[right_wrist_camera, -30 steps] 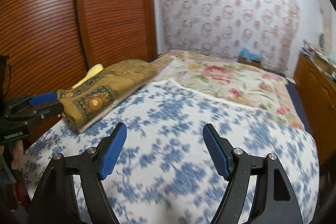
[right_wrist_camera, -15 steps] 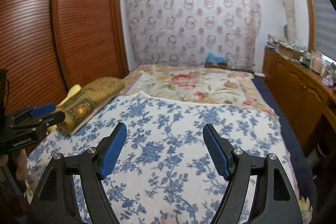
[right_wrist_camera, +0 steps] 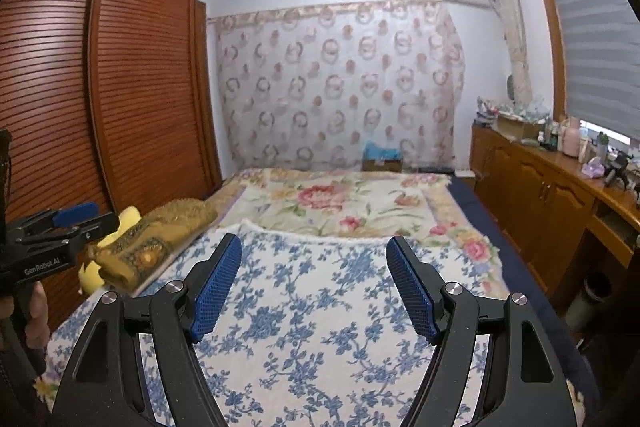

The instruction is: Fold small clothes

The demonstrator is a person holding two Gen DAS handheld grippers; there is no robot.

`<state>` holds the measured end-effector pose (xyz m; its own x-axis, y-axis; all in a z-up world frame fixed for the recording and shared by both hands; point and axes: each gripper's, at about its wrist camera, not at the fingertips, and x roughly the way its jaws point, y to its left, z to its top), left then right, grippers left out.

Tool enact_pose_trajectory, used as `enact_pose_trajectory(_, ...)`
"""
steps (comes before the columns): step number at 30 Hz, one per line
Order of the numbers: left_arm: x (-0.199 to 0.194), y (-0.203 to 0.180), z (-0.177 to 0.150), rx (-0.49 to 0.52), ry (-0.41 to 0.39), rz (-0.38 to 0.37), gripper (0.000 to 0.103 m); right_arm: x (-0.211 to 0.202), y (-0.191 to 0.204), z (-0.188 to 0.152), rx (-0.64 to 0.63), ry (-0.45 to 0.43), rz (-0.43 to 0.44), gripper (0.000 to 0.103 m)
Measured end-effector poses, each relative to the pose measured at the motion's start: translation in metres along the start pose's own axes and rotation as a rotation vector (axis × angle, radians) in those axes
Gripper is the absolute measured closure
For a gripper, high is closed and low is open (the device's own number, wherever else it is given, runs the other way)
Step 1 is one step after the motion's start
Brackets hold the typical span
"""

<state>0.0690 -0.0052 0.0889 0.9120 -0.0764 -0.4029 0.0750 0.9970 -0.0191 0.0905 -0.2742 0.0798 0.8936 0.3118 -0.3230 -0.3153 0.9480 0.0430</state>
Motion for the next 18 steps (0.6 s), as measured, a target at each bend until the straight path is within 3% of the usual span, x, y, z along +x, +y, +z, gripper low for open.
enact_pose_trajectory(18,-0.0064,-0.0026,-0.0036,0.001,-0.013,0.010,0.046,0.0022,-0.0016,-0.0012,0.003,-0.002,-0.011,0.026)
